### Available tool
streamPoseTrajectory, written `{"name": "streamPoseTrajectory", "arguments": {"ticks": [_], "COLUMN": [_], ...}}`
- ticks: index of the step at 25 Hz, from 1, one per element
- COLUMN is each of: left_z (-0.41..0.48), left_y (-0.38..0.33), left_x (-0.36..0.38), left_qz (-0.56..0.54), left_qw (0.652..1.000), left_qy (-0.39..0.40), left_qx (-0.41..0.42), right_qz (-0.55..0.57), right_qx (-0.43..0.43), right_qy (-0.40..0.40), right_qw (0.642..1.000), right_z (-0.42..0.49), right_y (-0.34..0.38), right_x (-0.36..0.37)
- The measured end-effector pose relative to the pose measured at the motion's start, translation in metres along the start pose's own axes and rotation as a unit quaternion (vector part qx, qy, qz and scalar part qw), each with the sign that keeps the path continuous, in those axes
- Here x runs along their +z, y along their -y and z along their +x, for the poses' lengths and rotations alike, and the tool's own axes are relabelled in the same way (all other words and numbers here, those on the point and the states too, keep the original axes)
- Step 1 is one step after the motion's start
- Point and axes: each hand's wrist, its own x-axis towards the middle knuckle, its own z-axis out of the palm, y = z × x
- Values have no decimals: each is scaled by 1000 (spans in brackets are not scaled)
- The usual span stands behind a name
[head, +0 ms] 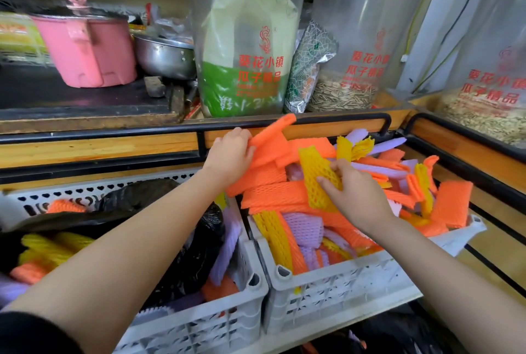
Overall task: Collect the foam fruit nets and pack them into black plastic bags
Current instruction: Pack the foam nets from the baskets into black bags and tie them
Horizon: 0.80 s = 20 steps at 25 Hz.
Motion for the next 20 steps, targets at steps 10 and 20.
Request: {"name": "streamPoseTrajectory", "arguments": {"ticks": [10, 20], "left_z": [-79, -103], "left_y": [-45, -38], "left_x": [-20, -5], "left_qz": [-339, -87], "left_qw": [937, 987], "left_qy": [-60, -14], "left_qx": [61, 131], "right_qz": [287, 302], "right_qx": [92, 112], "right_qy": [21, 4], "right_qw": [953, 947], "right_z": [-3, -13], "right_y": [60, 29], "right_x": [1, 1]}}
